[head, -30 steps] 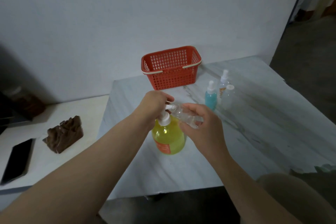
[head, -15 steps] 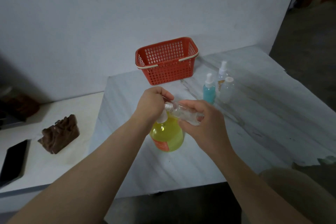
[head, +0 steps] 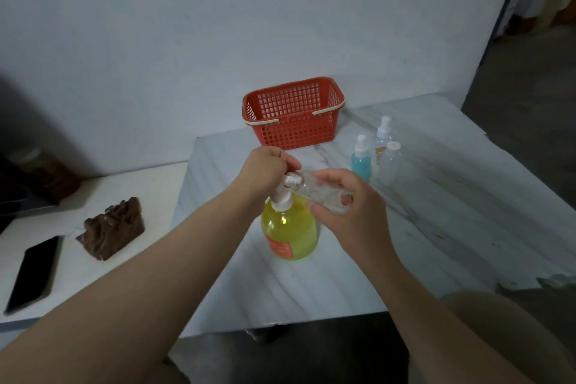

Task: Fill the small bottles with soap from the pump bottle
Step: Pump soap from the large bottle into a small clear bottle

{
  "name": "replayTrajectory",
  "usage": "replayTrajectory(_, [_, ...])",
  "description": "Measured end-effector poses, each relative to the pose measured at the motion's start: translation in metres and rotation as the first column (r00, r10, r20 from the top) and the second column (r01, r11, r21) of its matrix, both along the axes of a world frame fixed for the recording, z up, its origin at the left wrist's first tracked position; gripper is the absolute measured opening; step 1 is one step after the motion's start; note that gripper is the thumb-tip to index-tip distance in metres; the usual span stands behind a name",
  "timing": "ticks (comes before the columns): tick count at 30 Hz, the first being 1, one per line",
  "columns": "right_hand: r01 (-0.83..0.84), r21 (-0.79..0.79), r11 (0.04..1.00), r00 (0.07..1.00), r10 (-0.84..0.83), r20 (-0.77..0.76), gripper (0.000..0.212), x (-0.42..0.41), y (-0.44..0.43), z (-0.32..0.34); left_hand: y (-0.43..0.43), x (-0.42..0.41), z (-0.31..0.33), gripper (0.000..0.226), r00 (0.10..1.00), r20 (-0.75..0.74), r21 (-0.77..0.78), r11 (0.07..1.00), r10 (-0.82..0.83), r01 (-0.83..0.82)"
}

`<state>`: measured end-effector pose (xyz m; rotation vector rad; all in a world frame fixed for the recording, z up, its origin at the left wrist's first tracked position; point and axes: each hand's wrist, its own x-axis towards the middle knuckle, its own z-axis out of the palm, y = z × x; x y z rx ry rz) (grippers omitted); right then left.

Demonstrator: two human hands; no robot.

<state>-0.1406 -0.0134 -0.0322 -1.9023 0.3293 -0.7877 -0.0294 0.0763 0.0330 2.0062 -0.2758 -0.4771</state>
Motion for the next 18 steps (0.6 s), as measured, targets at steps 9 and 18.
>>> replayTrajectory(9, [-0.05, 0.006, 0.999, 0.999, 0.05, -0.011, 0.041, 0.002, -0.008, -0.003, -0.003, -0.001, -0.007, 0.039, 1.0, -0.008, 0.018, 1.0, -0.022, 0.022])
replayTrajectory(18, [-0.059, 0.053, 0.997, 0.998, 0.06, -0.012, 0.044, 0.009, -0.009, -0.01, -0.004, 0.0, -0.019, 0.04, 0.999, -0.037, -0.041, 0.999, 0.029, -0.03])
